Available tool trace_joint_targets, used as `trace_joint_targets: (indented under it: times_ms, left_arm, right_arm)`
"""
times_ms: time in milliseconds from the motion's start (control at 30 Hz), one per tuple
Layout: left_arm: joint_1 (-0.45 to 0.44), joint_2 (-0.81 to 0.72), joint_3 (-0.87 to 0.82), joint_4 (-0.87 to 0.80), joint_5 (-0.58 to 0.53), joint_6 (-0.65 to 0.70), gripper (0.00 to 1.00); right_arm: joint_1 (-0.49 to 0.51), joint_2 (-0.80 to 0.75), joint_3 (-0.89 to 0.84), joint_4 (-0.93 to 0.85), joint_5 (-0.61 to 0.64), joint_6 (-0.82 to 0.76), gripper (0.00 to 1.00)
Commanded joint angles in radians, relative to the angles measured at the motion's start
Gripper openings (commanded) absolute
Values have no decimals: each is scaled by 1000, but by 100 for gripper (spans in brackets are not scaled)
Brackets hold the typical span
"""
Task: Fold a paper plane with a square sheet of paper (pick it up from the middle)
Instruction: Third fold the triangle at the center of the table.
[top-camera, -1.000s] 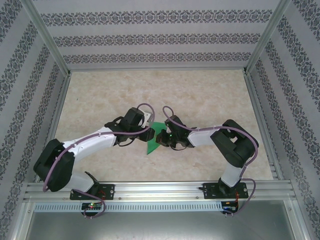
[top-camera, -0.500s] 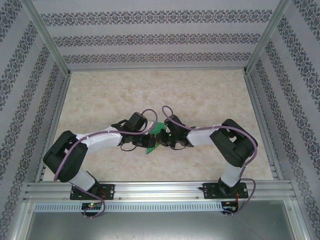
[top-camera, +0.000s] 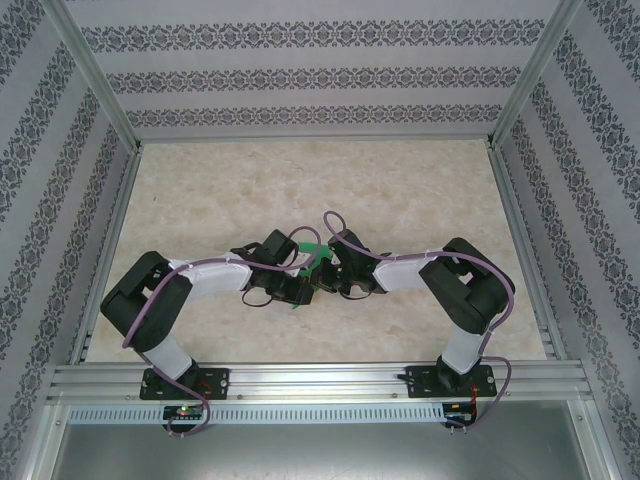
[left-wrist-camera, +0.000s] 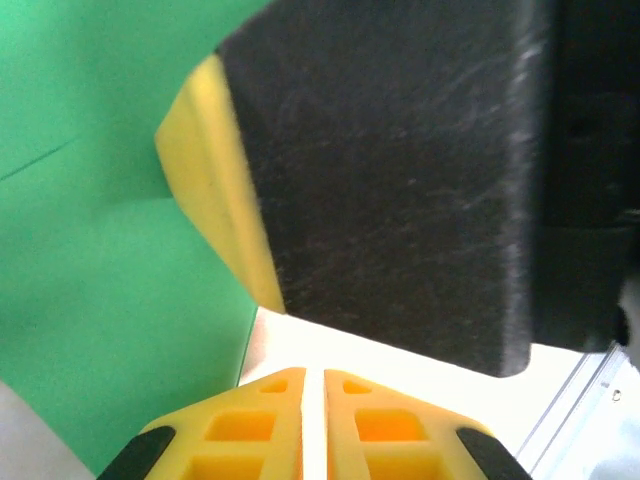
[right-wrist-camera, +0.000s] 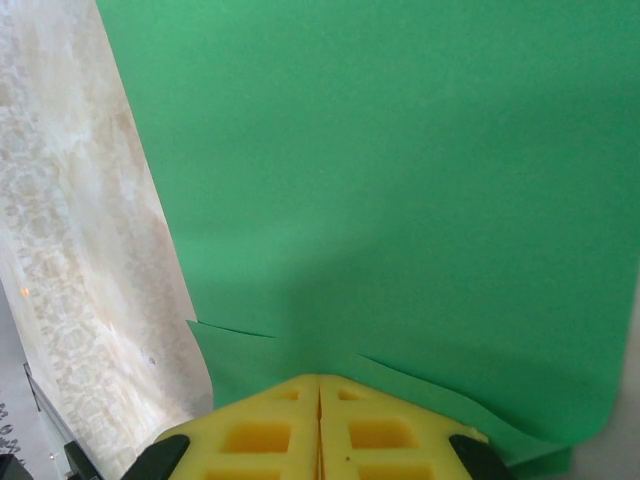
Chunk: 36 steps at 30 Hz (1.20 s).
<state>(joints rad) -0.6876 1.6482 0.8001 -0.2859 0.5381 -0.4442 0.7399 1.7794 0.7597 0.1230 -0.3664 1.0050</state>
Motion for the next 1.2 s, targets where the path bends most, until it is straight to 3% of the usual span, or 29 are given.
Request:
trace_joint_targets:
  times_ms: [0,500,867,1167]
  left_arm:
    - [5,13,27,-25,-13,47,13]
    - [8,29,-30,3,-42,12,11]
    - [30,71,-88,81,128,-10,12]
    - [60,47,-148,55,122,-69,10]
  right_arm:
    - [9,57,-10,-121,79,3,8]
    - [9,57,7,-180,95,-23,9]
    - [9,61,26,-227,111,-46,9]
    - [10,61,30,-254,127,-50,9]
